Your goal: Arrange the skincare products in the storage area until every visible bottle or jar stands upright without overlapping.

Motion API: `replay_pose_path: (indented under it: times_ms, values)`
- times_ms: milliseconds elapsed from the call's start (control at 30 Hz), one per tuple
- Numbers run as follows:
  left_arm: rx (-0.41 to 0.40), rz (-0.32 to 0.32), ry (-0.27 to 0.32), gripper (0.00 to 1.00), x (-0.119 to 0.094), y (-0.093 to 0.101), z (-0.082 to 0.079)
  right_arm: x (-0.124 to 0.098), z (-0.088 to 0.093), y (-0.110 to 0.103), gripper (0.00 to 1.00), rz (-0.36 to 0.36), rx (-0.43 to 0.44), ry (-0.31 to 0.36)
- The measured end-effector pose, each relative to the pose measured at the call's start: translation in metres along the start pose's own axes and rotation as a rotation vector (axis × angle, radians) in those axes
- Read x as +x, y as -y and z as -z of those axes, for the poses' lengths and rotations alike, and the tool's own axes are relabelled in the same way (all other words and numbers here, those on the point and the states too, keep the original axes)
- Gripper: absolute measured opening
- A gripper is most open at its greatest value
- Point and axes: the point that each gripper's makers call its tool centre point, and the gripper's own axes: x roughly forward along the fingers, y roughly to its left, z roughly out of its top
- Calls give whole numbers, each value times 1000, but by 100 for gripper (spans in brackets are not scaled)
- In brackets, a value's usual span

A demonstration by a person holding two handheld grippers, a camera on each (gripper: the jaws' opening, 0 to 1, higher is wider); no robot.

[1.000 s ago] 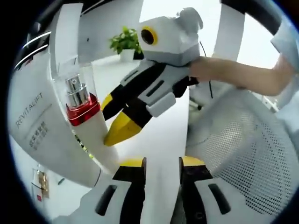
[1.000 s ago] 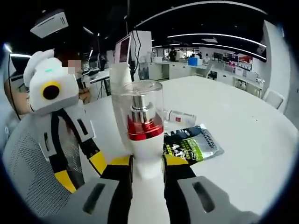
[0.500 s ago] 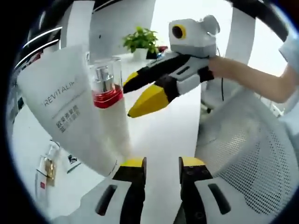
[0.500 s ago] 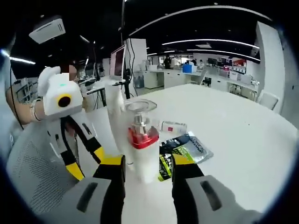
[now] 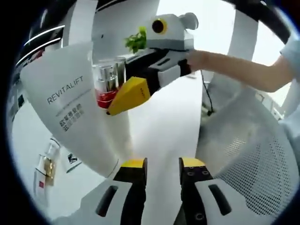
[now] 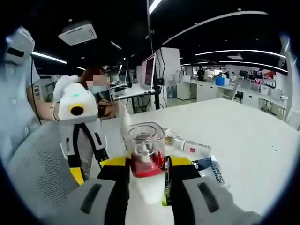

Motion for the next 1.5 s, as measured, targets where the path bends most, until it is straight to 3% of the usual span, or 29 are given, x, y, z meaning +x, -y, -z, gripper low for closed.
replay_pose_path:
  times_ms: [400,933,1133,1300,1500]
  values:
    - [-9,1,-4,23,1,-1,1,-3,0,-21,28,-107,-49,16]
    - [-7,12,-8,23,3,0,2,-2,0,-21,29,-97,-42,21]
    - [-10,5,3,24,1,0,0,-10,-8,-16,34,-21,27,81]
    - [-9,8,5,24,1,1,-1,-19,-13,-16,49,36,40,101]
    - [-12,1,16,25,-3,2,-2,-31,-12,-12,69,154,83,95]
